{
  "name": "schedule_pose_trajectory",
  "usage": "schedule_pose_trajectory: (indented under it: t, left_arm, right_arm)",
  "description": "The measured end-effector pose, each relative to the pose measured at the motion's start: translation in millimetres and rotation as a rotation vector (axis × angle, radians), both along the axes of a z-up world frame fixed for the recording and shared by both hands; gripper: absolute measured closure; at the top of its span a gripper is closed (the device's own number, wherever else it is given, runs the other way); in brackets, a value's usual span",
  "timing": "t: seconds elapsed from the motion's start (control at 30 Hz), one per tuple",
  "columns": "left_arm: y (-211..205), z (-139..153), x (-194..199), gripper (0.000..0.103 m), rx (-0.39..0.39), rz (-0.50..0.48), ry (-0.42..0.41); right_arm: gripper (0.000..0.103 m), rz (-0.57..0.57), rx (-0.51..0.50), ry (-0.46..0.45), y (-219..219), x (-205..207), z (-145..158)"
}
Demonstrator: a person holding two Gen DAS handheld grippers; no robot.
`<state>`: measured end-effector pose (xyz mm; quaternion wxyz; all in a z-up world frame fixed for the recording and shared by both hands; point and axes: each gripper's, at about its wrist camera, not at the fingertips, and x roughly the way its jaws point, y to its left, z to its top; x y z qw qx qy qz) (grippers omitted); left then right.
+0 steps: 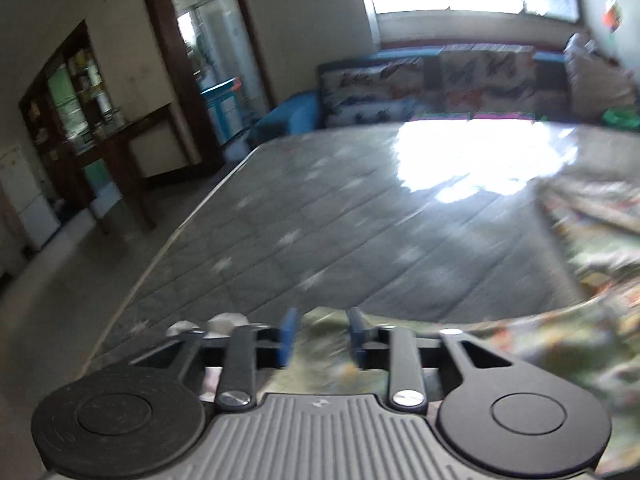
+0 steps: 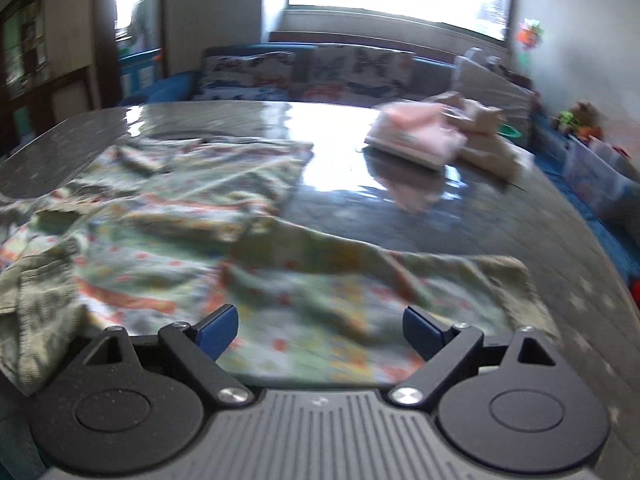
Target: Fold clothes
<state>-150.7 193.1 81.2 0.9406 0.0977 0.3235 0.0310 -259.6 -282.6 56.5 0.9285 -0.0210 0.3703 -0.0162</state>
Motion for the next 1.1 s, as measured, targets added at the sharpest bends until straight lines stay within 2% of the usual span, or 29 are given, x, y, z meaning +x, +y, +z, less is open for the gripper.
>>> schedule_pose_trajectory:
  t: [0.13, 0.27, 0.33, 0.43, 0.57, 0.6, 0.7, 0.77, 0.83, 1.0, 1.1]
  left_arm:
    - [-19.0, 14.2, -6.6, 0.053, -0.043, -0.067, -0.019]
    - [-71.1, 15.0, -5.4, 0.046, -0.096, -0.254, 0.006]
    - [-96.6, 11.0, -10.7, 0.039, -0.117, -0.327, 0.029]
    - [-133.0, 3.2, -19.1, 0.036, -0.133, -0.428, 0.062]
    - [-165.3, -6.4, -28.4, 0.033, -0.133, -0.504, 0.084]
    - [-173.3, -8.8, -30.7, 0.031, -0.133, -0.523, 0.089]
    - [-188.9, -7.8, -40.9, 0.026, -0.121, -0.550, 0.089]
    - [-193.9, -10.0, -44.1, 0.024, -0.108, -0.560, 0.087]
    - [-196.2, -12.6, -46.9, 0.022, -0.102, -0.569, 0.092]
    - [-189.5, -18.0, -49.4, 0.019, -0.099, -0.561, 0.103]
    - [-178.6, -17.0, -48.0, 0.018, -0.102, -0.537, 0.109]
  right_arm:
    - [0.023, -0.053, -0.003, 0.029, -21.2, -4.2, -6.7]
    - [0.028, -0.169, -0.016, -0.009, -51.7, -8.2, 1.9]
    - [0.030, -0.231, -0.022, -0.014, -67.0, -8.5, 2.9]
    - [0.035, -0.324, -0.030, -0.002, -94.8, -8.8, 0.5]
    - [0.053, -0.382, 0.029, 0.023, -116.9, -6.5, -6.8]
    - [0.054, -0.384, 0.051, 0.019, -119.2, -6.4, -8.0]
    - [0.065, -0.390, 0.074, 0.010, -118.9, -4.9, -8.9]
    - [0.082, -0.393, 0.104, -0.003, -119.3, -5.5, -8.7]
    - [0.090, -0.402, 0.143, -0.024, -120.9, -6.9, -8.3]
    - [0.094, -0.403, 0.224, -0.095, -118.7, -12.2, 4.8]
    - [0.095, -0.326, 0.295, -0.164, -104.9, -11.3, 36.3]
